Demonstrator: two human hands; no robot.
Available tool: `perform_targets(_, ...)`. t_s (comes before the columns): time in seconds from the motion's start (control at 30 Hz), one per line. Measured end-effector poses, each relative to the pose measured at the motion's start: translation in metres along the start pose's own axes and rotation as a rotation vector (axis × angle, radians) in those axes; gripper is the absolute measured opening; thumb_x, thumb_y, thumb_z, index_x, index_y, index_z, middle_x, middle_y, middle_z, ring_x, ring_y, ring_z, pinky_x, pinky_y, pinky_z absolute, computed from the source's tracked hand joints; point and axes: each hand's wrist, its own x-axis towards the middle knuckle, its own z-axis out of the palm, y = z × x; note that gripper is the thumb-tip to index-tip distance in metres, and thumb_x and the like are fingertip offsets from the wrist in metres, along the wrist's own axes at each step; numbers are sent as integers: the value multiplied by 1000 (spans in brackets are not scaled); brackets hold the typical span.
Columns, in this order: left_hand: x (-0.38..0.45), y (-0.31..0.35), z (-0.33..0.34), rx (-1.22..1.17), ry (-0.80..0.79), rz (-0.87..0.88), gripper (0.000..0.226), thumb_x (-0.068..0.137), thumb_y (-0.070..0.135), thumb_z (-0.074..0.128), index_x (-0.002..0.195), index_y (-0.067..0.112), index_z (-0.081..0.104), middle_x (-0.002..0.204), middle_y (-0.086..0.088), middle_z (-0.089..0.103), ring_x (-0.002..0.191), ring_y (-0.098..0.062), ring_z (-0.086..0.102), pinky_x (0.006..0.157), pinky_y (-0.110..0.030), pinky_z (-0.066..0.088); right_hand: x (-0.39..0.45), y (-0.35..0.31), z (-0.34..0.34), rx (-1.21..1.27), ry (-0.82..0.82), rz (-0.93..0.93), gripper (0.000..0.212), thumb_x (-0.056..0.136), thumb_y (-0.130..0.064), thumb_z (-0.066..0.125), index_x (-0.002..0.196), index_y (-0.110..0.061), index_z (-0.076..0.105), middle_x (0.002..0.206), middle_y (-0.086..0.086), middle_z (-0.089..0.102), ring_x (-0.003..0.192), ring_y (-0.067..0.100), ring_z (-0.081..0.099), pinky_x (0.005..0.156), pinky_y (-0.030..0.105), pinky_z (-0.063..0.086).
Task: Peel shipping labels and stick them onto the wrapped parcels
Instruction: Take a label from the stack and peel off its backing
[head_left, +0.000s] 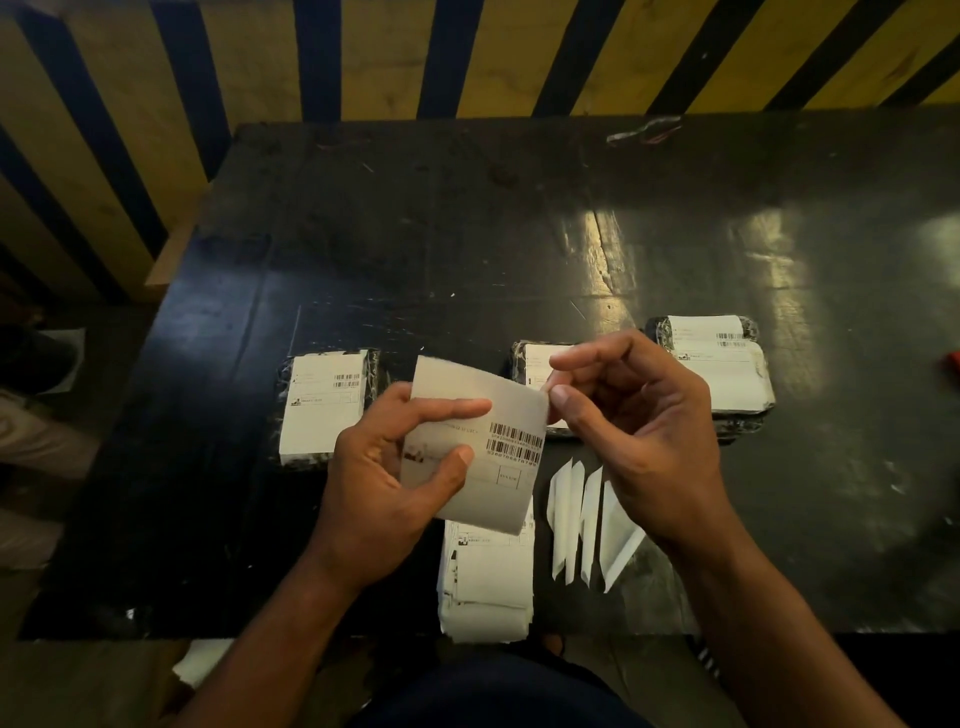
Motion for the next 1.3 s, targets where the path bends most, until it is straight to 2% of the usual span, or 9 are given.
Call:
perform_targets(0.1, 2, 3, 6, 260, 165, 110, 35, 80, 42, 73, 114, 33, 70, 140, 2, 46, 135, -9, 46, 102, -11, 46, -1, 0, 4, 28, 33, 14, 12, 94, -8, 72, 104, -7, 65, 95, 10, 73, 91, 33, 72, 81, 58, 61)
perform_targets(0.17, 3, 8, 11, 331, 220, 184, 35, 82, 41, 73, 113, 27, 71, 135, -1, 50, 131, -9, 48, 102, -10, 44, -2, 0, 7, 42, 67, 16, 14, 92, -11, 74, 103, -10, 66, 94, 10, 74, 90, 32, 73, 83, 56, 61)
perform_targets(0.27, 6, 16, 23, 227, 130, 186, 35, 86, 37, 75, 115, 19, 70, 120, 1, 64, 114, -17, 65, 92, -21, 55, -4, -1, 12, 36, 75, 12, 16, 91, -4, 73, 104, -8, 65, 92, 8, 74, 87, 28, 74, 83, 48, 63)
perform_targets(0.33, 8, 20, 29, 114, 92, 146, 34, 87, 31, 78, 117, 19, 68, 113, 4, 70, 106, -19, 71, 87, -27, 60, -5, 0, 15, 45, 68, 14, 17, 91, -3, 73, 105, -7, 65, 92, 9, 74, 88, 30, 74, 83, 49, 63)
perform_targets(0.4, 8, 22, 31, 26, 90, 121, 32, 86, 28, 78, 116, 19, 68, 109, 6, 73, 103, -18, 73, 86, -27, 61, -6, 1, 16, 74, 63, 28, 18, 91, -7, 75, 106, -7, 65, 94, 14, 73, 89, 35, 73, 81, 52, 62)
perform_targets(0.53, 9, 22, 30, -56, 85, 91, 29, 86, 23, 76, 113, 15, 70, 104, 8, 76, 100, -17, 75, 83, -26, 62, -7, -1, 18, 103, 73, 42, 22, 87, -8, 75, 105, -3, 64, 93, 14, 73, 88, 31, 73, 82, 41, 62)
perform_targets(0.77, 8, 20, 32, -88, 111, 37, 25, 88, 26, 71, 110, 15, 71, 102, 8, 77, 97, -13, 76, 79, -22, 61, -8, 0, 20, 119, 78, 43, 21, 87, -7, 77, 102, -2, 64, 92, 12, 74, 86, 29, 73, 82, 38, 62)
perform_targets(1.03, 9, 16, 33, -41, 125, 49, 27, 89, 25, 73, 113, 12, 72, 104, 4, 77, 96, -17, 77, 77, -32, 65, -9, -2, 25, 44, 95, 26, 18, 87, -4, 72, 103, -8, 66, 89, 8, 73, 85, 23, 72, 79, 32, 61)
perform_targets(1.3, 9, 14, 34, 7, 117, 55, 30, 89, 31, 73, 114, 14, 72, 105, 7, 77, 96, -14, 76, 77, -32, 65, -10, 0, 24, 23, 97, 42, 20, 88, 0, 76, 103, -8, 66, 88, 6, 72, 84, 25, 72, 78, 38, 62)
